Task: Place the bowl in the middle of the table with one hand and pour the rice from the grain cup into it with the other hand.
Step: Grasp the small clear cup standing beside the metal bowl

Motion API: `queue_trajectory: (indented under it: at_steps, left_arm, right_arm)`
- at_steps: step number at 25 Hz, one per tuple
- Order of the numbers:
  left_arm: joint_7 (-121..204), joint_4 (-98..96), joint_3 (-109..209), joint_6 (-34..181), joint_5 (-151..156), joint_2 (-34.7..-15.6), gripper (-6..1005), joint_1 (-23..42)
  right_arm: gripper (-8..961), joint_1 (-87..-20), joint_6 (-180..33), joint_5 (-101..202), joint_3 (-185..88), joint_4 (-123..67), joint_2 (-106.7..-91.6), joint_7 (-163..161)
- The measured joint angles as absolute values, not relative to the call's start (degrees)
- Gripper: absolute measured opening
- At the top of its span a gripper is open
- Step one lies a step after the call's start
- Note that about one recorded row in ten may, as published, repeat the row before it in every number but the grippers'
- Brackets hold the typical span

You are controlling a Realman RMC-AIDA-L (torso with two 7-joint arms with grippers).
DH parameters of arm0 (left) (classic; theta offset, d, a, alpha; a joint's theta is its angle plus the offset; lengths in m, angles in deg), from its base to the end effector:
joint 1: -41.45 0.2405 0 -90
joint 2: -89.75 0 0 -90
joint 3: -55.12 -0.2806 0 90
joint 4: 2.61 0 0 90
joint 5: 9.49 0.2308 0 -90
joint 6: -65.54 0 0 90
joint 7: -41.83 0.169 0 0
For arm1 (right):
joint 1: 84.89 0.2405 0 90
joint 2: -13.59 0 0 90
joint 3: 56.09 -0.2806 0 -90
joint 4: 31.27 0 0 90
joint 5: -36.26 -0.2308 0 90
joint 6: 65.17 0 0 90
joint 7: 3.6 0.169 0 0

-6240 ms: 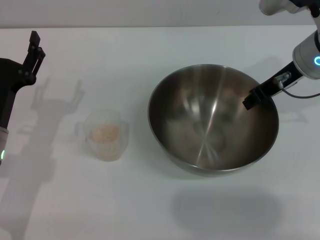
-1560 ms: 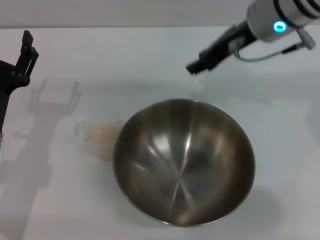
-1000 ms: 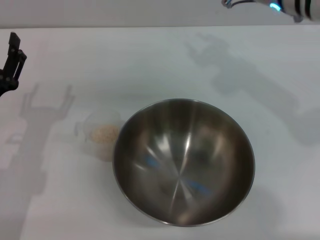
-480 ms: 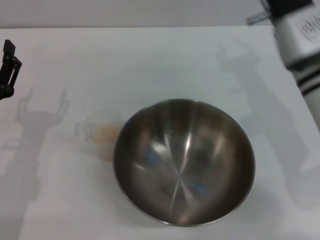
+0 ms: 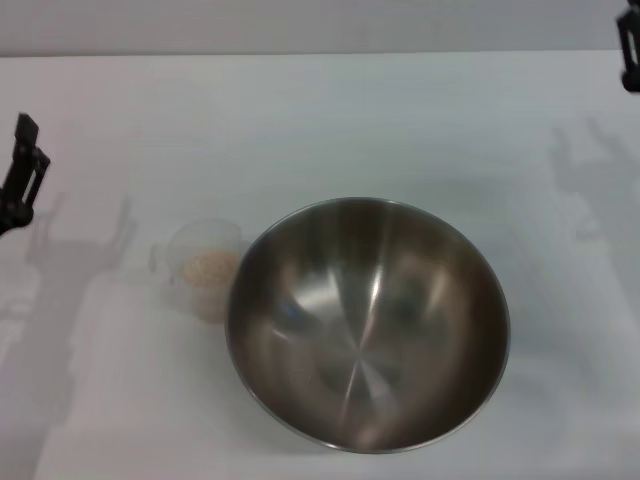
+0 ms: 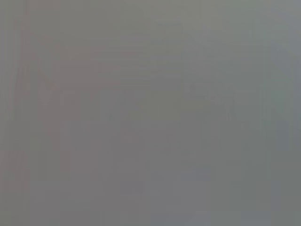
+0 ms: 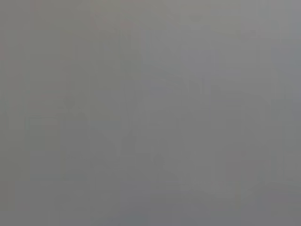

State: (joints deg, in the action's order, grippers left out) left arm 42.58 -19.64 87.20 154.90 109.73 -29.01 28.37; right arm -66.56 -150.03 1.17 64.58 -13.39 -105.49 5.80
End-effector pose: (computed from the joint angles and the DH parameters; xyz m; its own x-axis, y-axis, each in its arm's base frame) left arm -0.3413 0.2878 -0.0305 0.6772 -0.3053 0.6694 0.6690 -0.1231 -0.7330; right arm 0.3103 0.3420 -0.0084 0.5637 0.3796 -0.7336 -0.7183 -0.2131 -0.6623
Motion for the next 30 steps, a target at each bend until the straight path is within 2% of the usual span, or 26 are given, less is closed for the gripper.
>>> queue_trajectory:
  at_steps: [13,30]
  left_arm:
    - [42.6,-16.6,74.3,154.4,109.8,-28.85,800,34.9]
    - [42.6,-18.9,69.1,147.2,109.6,-29.26,798,34.5]
  right_arm:
    - [436,-66.1,-146.7,0.9,62.2,-19.4,-105.27,6.9]
    - [436,-64.8,-145.5,0.8,62.3,-19.6,-104.85,6.7]
